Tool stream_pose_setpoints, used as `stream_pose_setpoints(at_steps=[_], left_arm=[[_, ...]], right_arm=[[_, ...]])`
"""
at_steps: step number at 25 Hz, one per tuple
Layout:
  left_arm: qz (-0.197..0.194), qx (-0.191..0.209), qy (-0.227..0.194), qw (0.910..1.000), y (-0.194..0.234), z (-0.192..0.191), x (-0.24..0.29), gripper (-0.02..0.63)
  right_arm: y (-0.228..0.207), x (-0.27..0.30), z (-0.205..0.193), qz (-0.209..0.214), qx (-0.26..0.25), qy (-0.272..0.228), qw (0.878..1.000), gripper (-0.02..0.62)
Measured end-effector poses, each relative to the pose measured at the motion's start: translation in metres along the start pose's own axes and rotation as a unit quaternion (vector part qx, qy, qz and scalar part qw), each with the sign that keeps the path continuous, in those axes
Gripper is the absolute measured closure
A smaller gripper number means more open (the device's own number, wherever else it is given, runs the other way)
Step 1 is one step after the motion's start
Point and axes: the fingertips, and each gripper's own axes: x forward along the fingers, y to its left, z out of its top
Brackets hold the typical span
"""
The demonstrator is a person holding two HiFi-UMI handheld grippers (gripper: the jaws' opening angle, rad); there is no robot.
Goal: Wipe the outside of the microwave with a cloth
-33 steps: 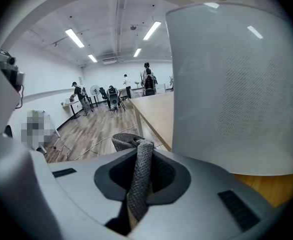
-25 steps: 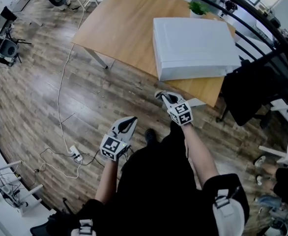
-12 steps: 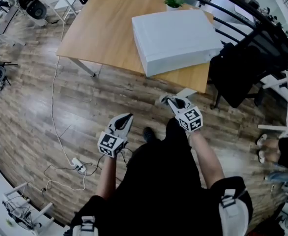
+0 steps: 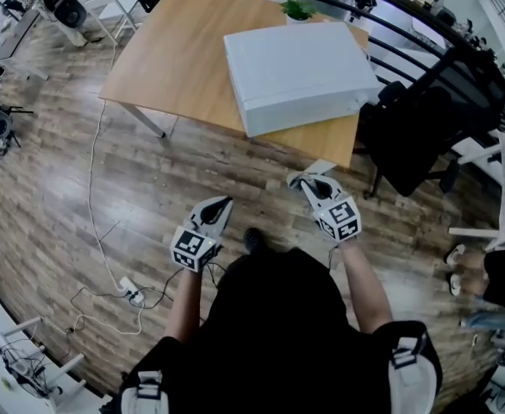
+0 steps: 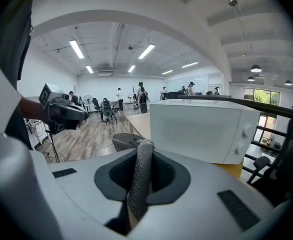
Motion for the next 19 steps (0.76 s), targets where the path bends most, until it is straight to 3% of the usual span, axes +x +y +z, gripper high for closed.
stream_pose_setpoints(at_steps=[9,19], left_arm=[[-0.001,0.021,0.010,0.9997,-0.057,0.022,0.027,0.600],[0.028,0.027,0.012,0.9992,-0.114,0.028,0.038,0.600]], right_arm=[[-0.020,-0.061,-0.014,-0.002,0.008,-0.006,1.000,0.563],[-0.046,-0.118,-0.037,-0.008,0.015,-0.031,0.999,0.563]])
